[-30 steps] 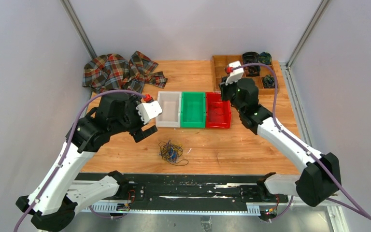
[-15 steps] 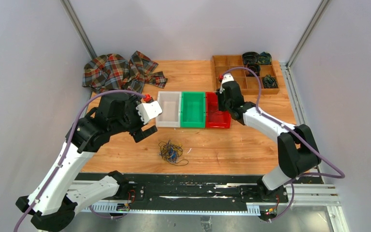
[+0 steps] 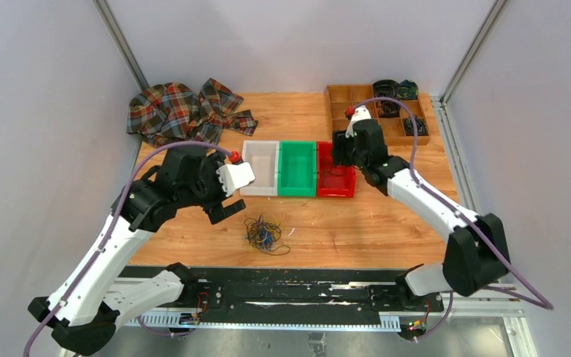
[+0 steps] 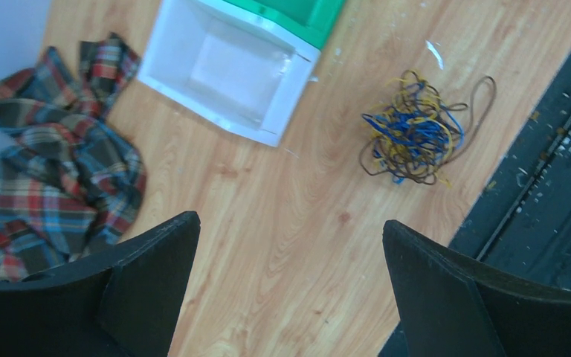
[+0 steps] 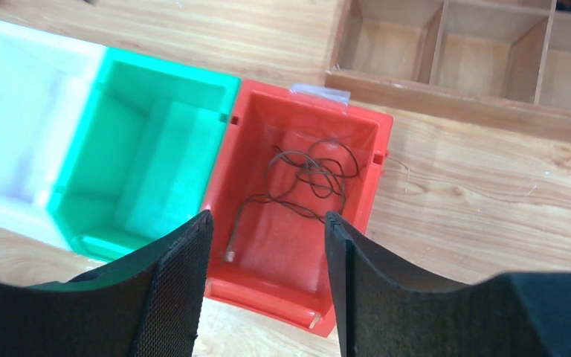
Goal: Untangle the cables
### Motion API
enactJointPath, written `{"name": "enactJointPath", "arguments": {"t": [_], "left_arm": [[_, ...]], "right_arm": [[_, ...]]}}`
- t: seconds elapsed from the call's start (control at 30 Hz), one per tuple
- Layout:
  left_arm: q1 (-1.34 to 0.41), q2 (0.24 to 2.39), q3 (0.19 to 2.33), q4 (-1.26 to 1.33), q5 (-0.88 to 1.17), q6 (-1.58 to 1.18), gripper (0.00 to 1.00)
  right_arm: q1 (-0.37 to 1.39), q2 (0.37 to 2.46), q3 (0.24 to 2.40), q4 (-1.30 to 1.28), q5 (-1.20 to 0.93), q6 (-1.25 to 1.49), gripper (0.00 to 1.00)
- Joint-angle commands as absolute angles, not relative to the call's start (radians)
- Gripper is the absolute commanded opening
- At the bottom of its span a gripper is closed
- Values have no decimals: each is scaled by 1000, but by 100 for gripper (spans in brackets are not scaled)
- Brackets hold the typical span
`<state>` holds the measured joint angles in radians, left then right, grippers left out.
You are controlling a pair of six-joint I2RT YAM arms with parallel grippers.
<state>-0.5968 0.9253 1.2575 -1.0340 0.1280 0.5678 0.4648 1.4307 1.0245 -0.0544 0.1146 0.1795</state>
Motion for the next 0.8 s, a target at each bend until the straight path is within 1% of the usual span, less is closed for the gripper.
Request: {"name": "enactJointPath", "arguments": {"t": [0.0, 0.17, 0.33, 0.47, 0.53, 0.6, 0.77], "left_arm": [[-590, 945, 1173, -1032, 233, 583, 98], [-590, 991, 1057, -976, 297, 580, 99], [-591, 1080, 987, -935, 377, 508, 91], [-591, 1143, 932, -860, 409, 470, 85], [-591, 1185, 937, -829, 392, 438, 81], [-591, 1220, 931, -810, 417, 431, 77], [-591, 1300, 929, -781, 376, 436, 62]], "right_arm": [[489, 1301, 993, -47, 26, 223, 58], [632, 1178, 815, 34, 65, 249, 60], [738, 1069, 643, 125, 127, 316, 58], [793, 1013, 572, 156, 193, 342, 54], [814, 1003, 560, 165, 207, 345, 51], [835, 1000, 557, 168, 221, 343, 48], [877, 1016, 576, 159, 241, 332, 45]]}}
